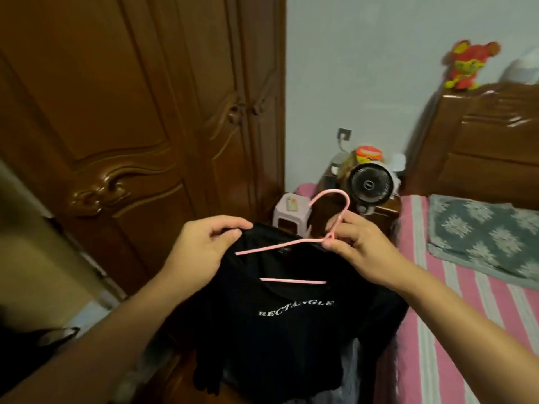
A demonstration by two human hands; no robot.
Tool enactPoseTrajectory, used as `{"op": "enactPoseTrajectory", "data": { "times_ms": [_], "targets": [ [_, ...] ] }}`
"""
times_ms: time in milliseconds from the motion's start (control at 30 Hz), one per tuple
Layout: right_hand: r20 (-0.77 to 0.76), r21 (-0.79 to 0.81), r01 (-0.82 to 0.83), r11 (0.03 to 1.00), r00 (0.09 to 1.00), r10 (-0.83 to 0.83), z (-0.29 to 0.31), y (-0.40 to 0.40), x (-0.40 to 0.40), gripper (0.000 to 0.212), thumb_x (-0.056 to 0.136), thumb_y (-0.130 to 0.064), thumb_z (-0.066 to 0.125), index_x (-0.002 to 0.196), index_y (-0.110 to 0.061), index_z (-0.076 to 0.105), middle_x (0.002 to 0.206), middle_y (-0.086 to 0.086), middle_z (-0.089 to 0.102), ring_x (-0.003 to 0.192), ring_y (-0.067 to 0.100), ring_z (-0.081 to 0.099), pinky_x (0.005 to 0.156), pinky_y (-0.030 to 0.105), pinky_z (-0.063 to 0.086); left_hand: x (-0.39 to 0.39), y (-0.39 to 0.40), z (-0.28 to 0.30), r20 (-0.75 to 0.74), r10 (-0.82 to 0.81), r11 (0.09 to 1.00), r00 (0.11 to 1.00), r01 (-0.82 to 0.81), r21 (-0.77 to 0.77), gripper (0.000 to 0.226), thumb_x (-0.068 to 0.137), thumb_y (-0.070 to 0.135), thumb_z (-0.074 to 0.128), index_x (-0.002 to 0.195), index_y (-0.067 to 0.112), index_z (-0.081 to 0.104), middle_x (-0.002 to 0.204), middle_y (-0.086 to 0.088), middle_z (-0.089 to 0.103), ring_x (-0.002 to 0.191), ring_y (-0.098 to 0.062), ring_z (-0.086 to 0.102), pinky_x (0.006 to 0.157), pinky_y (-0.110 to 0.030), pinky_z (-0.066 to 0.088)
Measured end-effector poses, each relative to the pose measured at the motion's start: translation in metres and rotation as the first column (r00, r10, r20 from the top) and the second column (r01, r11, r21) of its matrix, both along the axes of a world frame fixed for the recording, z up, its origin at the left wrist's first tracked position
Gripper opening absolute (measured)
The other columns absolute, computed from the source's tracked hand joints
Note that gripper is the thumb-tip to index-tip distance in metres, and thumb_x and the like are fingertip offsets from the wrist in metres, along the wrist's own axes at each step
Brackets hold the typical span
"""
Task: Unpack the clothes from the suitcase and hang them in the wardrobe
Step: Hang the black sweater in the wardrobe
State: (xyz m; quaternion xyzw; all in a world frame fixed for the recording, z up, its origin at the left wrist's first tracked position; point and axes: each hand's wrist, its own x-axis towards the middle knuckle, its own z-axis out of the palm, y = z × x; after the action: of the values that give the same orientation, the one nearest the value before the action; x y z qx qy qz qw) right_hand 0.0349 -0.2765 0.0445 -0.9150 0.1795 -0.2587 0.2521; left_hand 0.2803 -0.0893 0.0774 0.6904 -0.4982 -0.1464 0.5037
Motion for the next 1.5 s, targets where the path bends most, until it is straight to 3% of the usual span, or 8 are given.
{"op": "enactPoseTrajectory", "data": {
  "times_ms": [267,367,567,667,867,1067,1267,1500],
  "targets": [
    [0.024,-0.227,-0.241,0.944,0.967,0.253,0.033,0.017,0.053,0.021,0.102,-0.044,0.045,0.087,-0.032,0.055,0.079,-0.019,0.052,0.073,0.0,0.052,0.066,0.02,0.038,-0.023,0.042,0.018,0.45,0.016,0.985,0.893,-0.092,0.147,0.04,0.092,0.018,0.07,0.128,0.035,0.062,0.099,0.019,0.055,0.096,-0.003,0.057,0.085,-0.016,0.043],
    [0.088,-0.245,-0.278,0.929,0.948,0.307,0.059,0.028,0.076,0.013,0.098,-0.042,0.054,0.086,-0.037,0.055,0.08,-0.016,0.058,0.076,0.002,0.058,0.068,0.021,0.046,-0.015,0.056,0.027,0.555,0.127,0.98,0.822,-0.189,0.056,0.019,0.09,0.016,0.074,0.108,0.022,0.078,0.089,0.016,0.06,0.084,-0.002,0.059,0.078,-0.023,0.046],
    [-0.293,0.056,-0.398,0.915,0.87,0.397,0.069,-0.014,0.1,0.034,0.089,-0.055,0.058,0.089,-0.023,0.071,0.083,-0.004,0.07,0.079,0.008,0.066,0.077,0.039,0.052,0.016,0.115,0.032,0.697,0.433,0.888,0.572,-0.406,-0.218,0.012,0.093,0.009,0.069,0.103,0.009,0.076,0.102,0.006,0.06,0.085,-0.01,0.06,0.078,-0.02,0.049],
    [-0.109,0.243,-0.442,0.864,0.872,0.477,0.066,-0.01,0.112,0.028,0.092,-0.042,0.057,0.092,-0.021,0.076,0.089,-0.001,0.074,0.085,0.013,0.069,0.082,0.041,0.054,0.028,0.148,0.027,0.792,0.399,0.881,0.463,-0.432,-0.192,0.02,0.096,0.016,0.062,0.109,0.009,0.075,0.109,-0.001,0.067,0.089,-0.017,0.068,0.078,-0.03,0.057],
    [0.331,0.134,-0.536,0.833,0.817,0.472,0.043,0.048,0.139,0.021,0.096,-0.022,0.06,0.109,-0.027,0.076,0.114,-0.016,0.072,0.111,0.005,0.065,0.1,0.027,0.046,0.068,0.194,0.018,0.731,0.522,0.782,0.44,-0.589,-0.204,0.022,0.097,0.025,0.059,0.108,0.017,0.075,0.099,0.005,0.07,0.086,-0.018,0.07,0.072,-0.036,0.059],
    [-0.203,0.133,-0.621,0.772,0.745,0.635,0.061,0.074,0.172,0.081,0.091,-0.053,0.061,0.15,-0.06,0.005,0.138,-0.037,0.047,0.125,-0.015,0.047,0.113,0.023,0.037,0.119,0.221,0.033,0.651,0.627,0.73,0.427,-0.613,-0.302,0.012,0.097,0.009,0.064,0.104,0.011,0.073,0.098,0.003,0.064,0.089,-0.013,0.064,0.082,-0.028,0.053],
    [-0.204,0.322,-0.806,0.496,0.453,0.868,0.099,0.129,0.21,0.055,0.096,-0.038,0.064,0.145,-0.051,0.042,0.15,-0.03,0.041,0.141,-0.005,0.035,0.118,0.022,0.027,0.179,0.243,0.049,0.699,0.584,0.748,0.412,-0.608,-0.266,0.009,0.097,0.012,0.063,0.103,0.016,0.067,0.099,0.004,0.058,0.091,-0.015,0.061,0.079,-0.037,0.053],
    [0.075,0.548,-0.75,0.37,0.485,0.871,0.097,0.19,0.269,0.066,0.092,-0.022,0.069,0.143,-0.054,0.042,0.152,-0.025,0.041,0.141,-0.003,0.036,0.119,0.027,0.028,0.227,0.276,0.067,0.752,0.541,0.719,0.377,-0.671,-0.181,0.004,0.103,0.031,0.053,0.1,0.028,0.055,0.097,0.006,0.052,0.086,-0.025,0.063,0.073,-0.036,0.051]
  ]
}}
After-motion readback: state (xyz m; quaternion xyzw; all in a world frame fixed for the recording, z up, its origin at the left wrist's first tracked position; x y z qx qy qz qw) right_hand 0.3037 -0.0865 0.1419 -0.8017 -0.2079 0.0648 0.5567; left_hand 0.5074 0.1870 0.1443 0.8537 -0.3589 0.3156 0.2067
